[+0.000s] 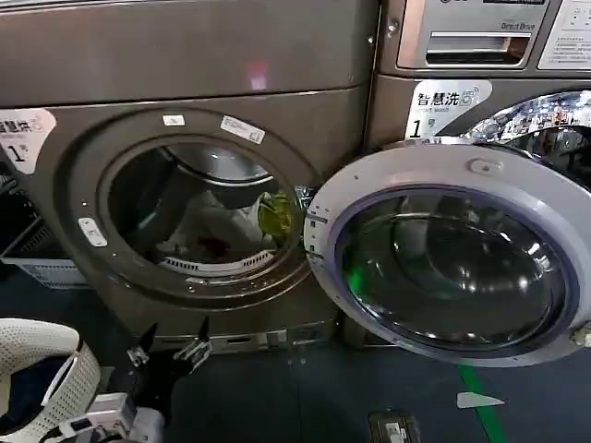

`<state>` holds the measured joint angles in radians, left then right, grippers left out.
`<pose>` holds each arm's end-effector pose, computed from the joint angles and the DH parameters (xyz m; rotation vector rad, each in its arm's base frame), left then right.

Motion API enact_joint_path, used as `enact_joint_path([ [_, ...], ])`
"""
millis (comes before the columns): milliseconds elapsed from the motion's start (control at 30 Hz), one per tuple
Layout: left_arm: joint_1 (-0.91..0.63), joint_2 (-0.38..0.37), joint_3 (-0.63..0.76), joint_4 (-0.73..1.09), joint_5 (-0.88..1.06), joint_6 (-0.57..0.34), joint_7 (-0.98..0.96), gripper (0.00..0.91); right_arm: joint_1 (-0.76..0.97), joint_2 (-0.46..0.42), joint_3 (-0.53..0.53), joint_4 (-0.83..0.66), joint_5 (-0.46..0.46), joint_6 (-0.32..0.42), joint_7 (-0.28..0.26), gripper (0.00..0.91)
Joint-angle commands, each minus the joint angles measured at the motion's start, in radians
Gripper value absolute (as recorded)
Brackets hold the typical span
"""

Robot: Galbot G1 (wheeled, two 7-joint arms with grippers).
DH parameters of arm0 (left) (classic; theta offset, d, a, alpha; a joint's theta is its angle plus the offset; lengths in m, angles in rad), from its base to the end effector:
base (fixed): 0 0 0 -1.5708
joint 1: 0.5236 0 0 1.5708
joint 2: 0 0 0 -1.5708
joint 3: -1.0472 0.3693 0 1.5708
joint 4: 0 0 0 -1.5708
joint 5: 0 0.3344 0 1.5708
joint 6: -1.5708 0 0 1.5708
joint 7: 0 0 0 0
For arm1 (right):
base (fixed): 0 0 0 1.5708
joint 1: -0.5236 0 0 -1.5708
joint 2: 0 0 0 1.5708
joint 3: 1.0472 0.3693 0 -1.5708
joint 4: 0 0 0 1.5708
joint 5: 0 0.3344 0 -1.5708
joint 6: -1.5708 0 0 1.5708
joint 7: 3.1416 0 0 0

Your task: Grasp the clothes from the dryer.

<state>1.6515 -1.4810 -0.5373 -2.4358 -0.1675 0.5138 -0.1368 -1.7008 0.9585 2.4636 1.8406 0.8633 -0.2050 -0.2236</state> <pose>0.1137 0.0133 -0.2171 0.0630 -2.8787 0.0746 -0.1267 -0.4070 0.0259 1.1760 2.1957 -0.5222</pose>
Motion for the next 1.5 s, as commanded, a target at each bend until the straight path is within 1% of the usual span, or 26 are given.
enact_joint_path([
  [33,-0.004,-0.001,-0.001,0.004,-0.001,-0.002,0.002,0.907,-0.001,0.002,0.003,0.004,0.001,0.001,-0.001,0.907],
  [267,-0.035,0.006,-0.007,0.015,-0.013,-0.005,0.02,0.907,-0.007,0.014,0.009,0.015,0.001,0.001,-0.001,0.907],
  [367,-0.078,0.023,-0.007,0.027,-0.041,-0.001,0.025,0.907,0.002,0.018,0.013,0.027,-0.002,-0.011,0.016,0.907],
  [500,-0.155,0.066,-0.007,0.091,-0.065,-0.007,0.03,0.907,-0.002,0.05,0.016,0.063,-0.004,-0.022,0.022,0.907],
  [600,-0.232,0.086,-0.007,0.151,-0.07,-0.031,0.031,0.907,-0.012,0.076,0.02,0.086,-0.003,-0.023,0.021,0.907],
  [700,-0.303,0.098,0.008,0.204,-0.066,-0.04,0.034,0.907,-0.022,0.082,0.024,0.094,-0.003,-0.025,0.021,0.907],
  [833,-0.411,0.091,0.03,0.281,-0.067,-0.042,0.035,0.907,-0.033,0.085,0.03,0.103,-0.003,-0.028,0.019,0.907],
  [1033,-0.524,0.083,0.018,0.385,-0.071,-0.049,0.045,0.907,-0.041,0.083,0.035,0.105,-0.005,-0.027,-0.001,0.907],
  [1300,-0.641,0.085,0.031,0.517,-0.07,-0.066,0.052,0.907,-0.042,0.081,0.034,0.107,-0.034,-0.059,0.003,0.907],
  [1500,-0.758,0.079,0.063,0.653,-0.067,-0.074,0.045,0.907,-0.049,0.074,0.043,0.106,-0.056,-0.067,0.028,0.907],
])
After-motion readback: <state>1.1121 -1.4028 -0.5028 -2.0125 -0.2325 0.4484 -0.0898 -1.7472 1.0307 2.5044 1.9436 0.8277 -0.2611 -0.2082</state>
